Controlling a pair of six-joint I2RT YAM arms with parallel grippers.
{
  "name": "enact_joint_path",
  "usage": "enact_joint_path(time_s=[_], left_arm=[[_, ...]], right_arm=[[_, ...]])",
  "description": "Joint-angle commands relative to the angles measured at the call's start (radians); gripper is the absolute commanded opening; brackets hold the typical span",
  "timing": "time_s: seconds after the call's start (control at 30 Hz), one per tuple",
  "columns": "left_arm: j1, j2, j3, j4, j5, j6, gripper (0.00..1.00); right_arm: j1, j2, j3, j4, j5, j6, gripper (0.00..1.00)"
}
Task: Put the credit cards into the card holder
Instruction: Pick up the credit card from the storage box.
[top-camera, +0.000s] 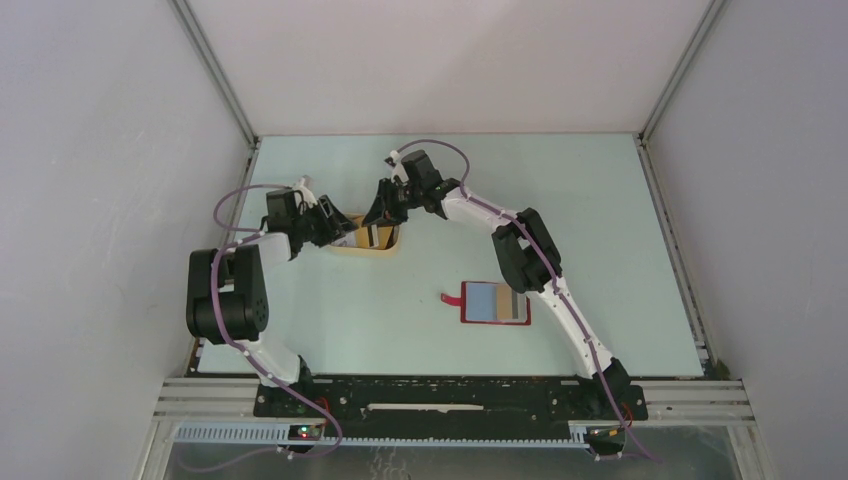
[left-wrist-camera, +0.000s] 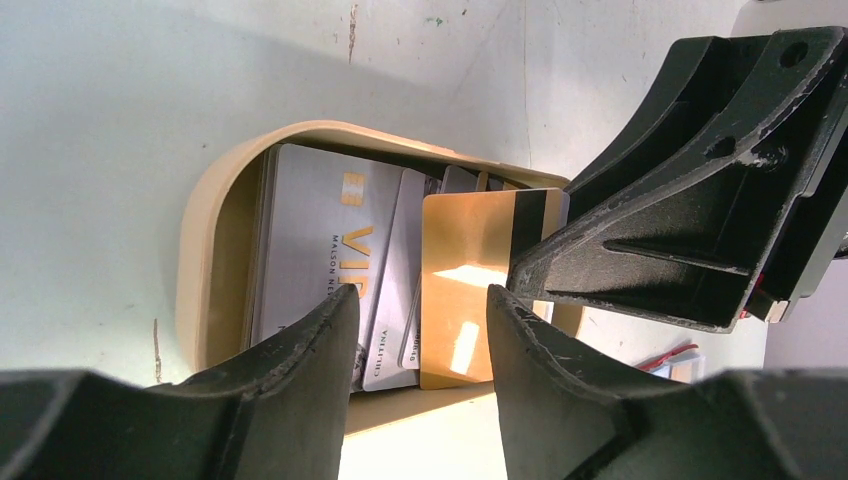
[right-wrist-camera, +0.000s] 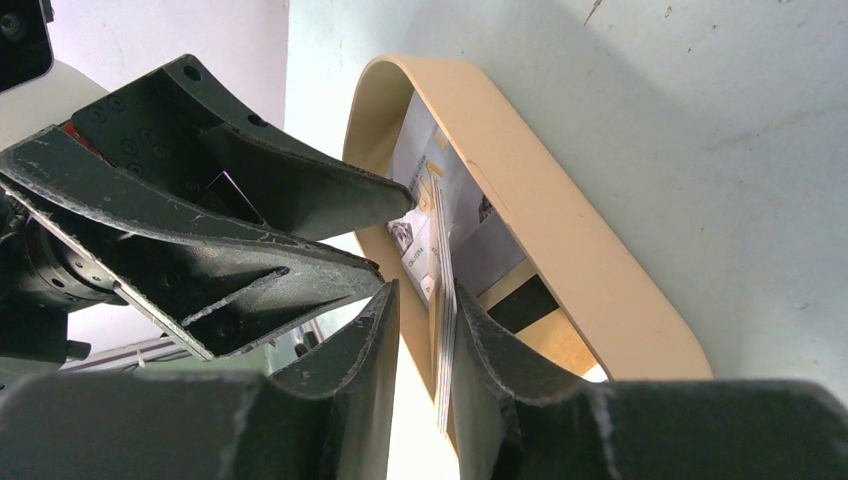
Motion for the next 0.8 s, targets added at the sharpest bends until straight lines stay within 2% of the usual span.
enact_joint_path(time_s=[0.0,0.77], left_arm=[[0.008,-0.031,-0.002,0.031,-0.005,-0.007,0.55],[0.011,-0.039,-0.005,0.032,0.0,-0.007,0.55]], right_arm=[[-0.01,-0.081,0.012,-0.005,-0.023,-0.02,0.33],[-0.036,-0.111,-0.019,-0.026,-0.04,-0.026,0.33]])
